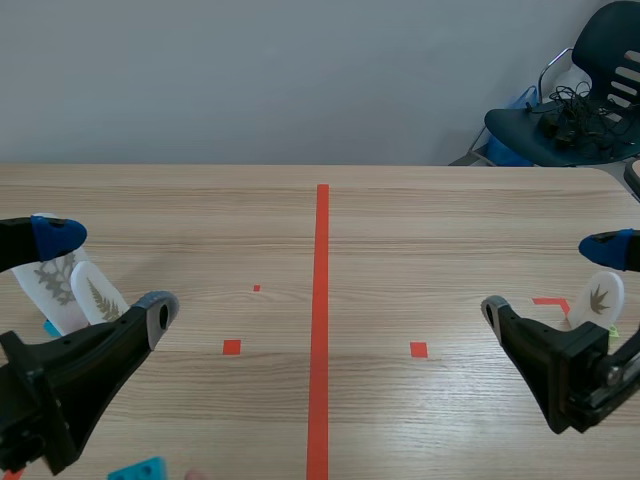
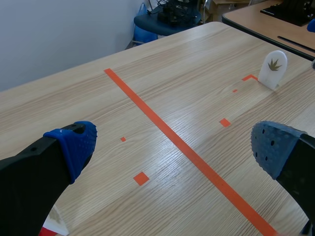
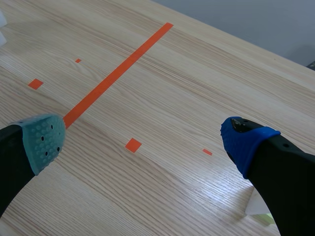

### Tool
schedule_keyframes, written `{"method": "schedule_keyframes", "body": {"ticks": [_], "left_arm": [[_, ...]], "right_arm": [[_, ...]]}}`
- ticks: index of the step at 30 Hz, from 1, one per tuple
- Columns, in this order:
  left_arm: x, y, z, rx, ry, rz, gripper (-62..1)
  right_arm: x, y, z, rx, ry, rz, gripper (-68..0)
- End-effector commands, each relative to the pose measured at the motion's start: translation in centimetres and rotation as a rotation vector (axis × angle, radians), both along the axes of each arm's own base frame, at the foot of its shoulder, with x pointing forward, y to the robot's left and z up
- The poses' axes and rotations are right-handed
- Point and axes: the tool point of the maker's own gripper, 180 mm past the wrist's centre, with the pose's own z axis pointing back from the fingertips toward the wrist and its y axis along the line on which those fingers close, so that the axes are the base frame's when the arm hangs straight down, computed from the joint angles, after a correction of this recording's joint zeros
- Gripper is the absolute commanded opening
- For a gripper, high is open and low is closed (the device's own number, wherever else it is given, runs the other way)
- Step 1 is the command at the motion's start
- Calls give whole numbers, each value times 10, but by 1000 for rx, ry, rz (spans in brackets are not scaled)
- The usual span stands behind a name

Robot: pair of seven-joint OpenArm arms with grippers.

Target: Do the leaf sorting experiment

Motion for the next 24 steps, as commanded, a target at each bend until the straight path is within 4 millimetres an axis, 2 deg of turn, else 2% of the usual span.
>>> {"method": "schedule_keyframes", "body": {"ticks": [1,24], "left_arm": [[1,0,4,-15,-12,3,14],[1,0,4,-15,-12,3,14]], "right_arm": [[6,-1,12,-2,-42,4,4],[10,-1,13,-13,-43,2,4]]}}
